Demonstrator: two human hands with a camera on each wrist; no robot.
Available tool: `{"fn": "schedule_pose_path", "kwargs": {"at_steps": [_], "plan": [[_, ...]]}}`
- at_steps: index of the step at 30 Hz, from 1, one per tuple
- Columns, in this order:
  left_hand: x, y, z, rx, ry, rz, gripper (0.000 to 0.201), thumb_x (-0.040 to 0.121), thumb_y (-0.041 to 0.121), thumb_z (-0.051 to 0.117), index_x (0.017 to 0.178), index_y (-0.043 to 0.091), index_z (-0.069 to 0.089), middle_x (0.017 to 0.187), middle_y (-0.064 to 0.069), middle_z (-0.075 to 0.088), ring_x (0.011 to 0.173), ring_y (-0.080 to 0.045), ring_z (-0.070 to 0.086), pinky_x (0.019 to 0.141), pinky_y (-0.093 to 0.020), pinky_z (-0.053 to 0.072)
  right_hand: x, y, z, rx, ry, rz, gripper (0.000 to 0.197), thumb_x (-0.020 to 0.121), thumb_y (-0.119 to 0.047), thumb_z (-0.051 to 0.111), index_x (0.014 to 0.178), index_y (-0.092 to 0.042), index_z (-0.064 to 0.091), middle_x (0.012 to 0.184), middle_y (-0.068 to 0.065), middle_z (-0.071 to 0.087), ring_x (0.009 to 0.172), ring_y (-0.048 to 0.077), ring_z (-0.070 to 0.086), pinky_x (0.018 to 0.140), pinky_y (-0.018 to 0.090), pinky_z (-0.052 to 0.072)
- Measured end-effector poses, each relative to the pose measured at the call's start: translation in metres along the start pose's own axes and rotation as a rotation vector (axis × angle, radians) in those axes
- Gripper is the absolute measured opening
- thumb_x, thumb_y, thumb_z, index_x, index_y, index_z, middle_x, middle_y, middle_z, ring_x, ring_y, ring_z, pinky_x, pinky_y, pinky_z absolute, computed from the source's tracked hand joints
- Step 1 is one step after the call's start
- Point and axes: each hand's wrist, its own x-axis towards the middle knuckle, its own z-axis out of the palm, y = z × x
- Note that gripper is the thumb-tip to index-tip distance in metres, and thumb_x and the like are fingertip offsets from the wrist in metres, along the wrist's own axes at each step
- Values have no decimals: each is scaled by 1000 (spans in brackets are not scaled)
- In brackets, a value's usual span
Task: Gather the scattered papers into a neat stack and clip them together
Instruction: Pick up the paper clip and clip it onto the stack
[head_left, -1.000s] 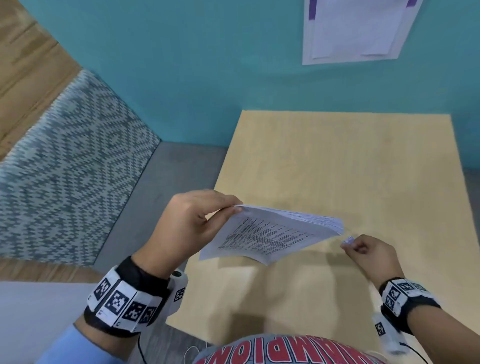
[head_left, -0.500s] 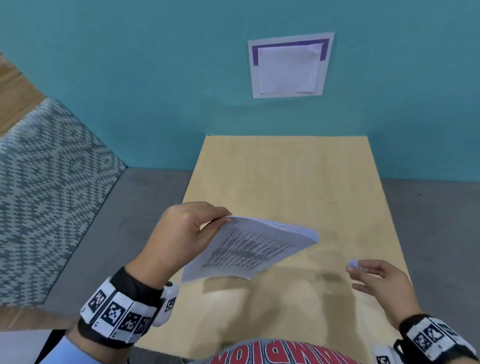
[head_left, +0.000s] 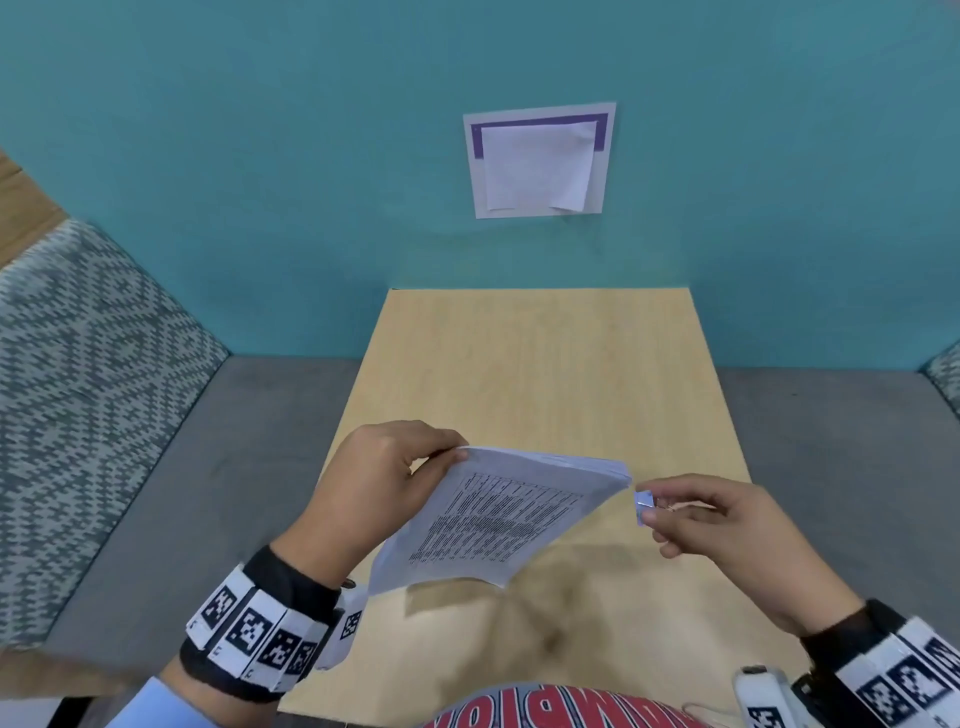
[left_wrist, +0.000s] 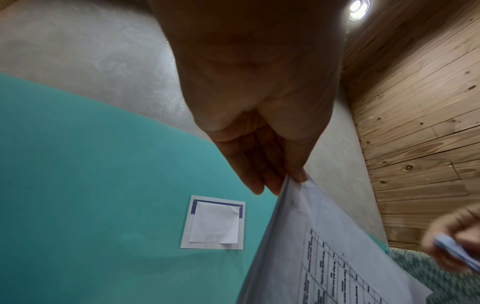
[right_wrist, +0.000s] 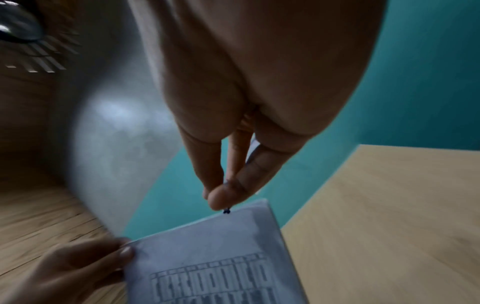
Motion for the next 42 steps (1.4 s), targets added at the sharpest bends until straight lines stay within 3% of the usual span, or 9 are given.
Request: {"fn": "schedule_pose_path", "kwargs": {"at_steps": [5, 8, 13, 16, 20, 25, 31, 36, 42], "plan": [[-2, 2, 4, 3, -26, -7, 16, 98, 32, 67, 98, 27, 82, 82, 11, 79, 74, -13, 71, 70, -35, 56, -1, -39, 18, -46, -67, -145, 31, 83, -5, 82, 106, -26, 82, 85, 9, 76, 76, 21, 76, 76, 17, 58], [-5, 5, 5, -6, -30, 1, 16, 99, 34, 68, 99, 28, 82, 84, 12, 80, 75, -10, 71, 71, -31, 54, 1, -50, 31, -11, -87, -201, 42, 72, -1, 89, 108, -20, 79, 86, 1, 75, 75, 14, 70, 81, 27, 60], [-9, 11, 8, -32, -51, 5, 17, 101, 35, 67, 103, 29, 82, 86, 15, 80, 76, -5, 69, 71, -20, 50, 9, -60, 58, -51, -130, -240, 16, 79, -9, 88, 92, -16, 83, 88, 7, 79, 78, 17, 71, 84, 53, 62], [-10, 16, 11, -44, -52, 18, 11, 100, 29, 72, 101, 29, 83, 84, 17, 78, 75, -4, 66, 68, -14, 45, 14, -62, 76, -40, -146, -243, 17, 79, -10, 88, 93, -18, 83, 94, 9, 79, 72, 18, 71, 75, 42, 61], [-10, 21, 16, -70, -87, 9, 12, 101, 33, 69, 101, 33, 82, 86, 14, 79, 76, -4, 68, 71, -27, 54, 21, -63, 95, -53, -150, -254, 28, 70, -14, 94, 94, -20, 83, 85, -1, 72, 62, 16, 64, 62, 28, 57], [-7, 19, 17, -85, -72, -36, 23, 98, 40, 59, 97, 33, 82, 82, 13, 78, 73, -6, 67, 69, -34, 55, 29, -64, 102, -18, -121, -243, 43, 60, -10, 99, 99, -16, 80, 83, 11, 75, 71, 9, 70, 72, 15, 54], [-3, 21, 17, -143, -73, -99, 20, 97, 22, 70, 101, 35, 84, 81, 13, 79, 74, -7, 67, 67, -28, 53, 30, -63, 112, 43, -174, -269, 28, 62, -8, 97, 85, -16, 84, 73, 1, 69, 64, 12, 66, 68, 21, 57], [1, 23, 18, -201, -112, -175, 19, 88, 22, 65, 90, 29, 82, 67, 2, 71, 65, -18, 61, 62, -43, 52, 30, -64, 124, 62, -163, -331, 27, 63, -4, 96, 85, -12, 83, 92, 12, 70, 69, 41, 73, 63, 37, 62], [3, 17, 15, -244, -99, -283, 33, 81, 7, 67, 94, 30, 85, 69, 3, 76, 58, -15, 56, 56, -32, 47, 33, -59, 128, 84, -266, -360, 50, 67, 6, 91, 111, -17, 80, 92, -4, 68, 72, 14, 71, 75, 25, 61]]}}
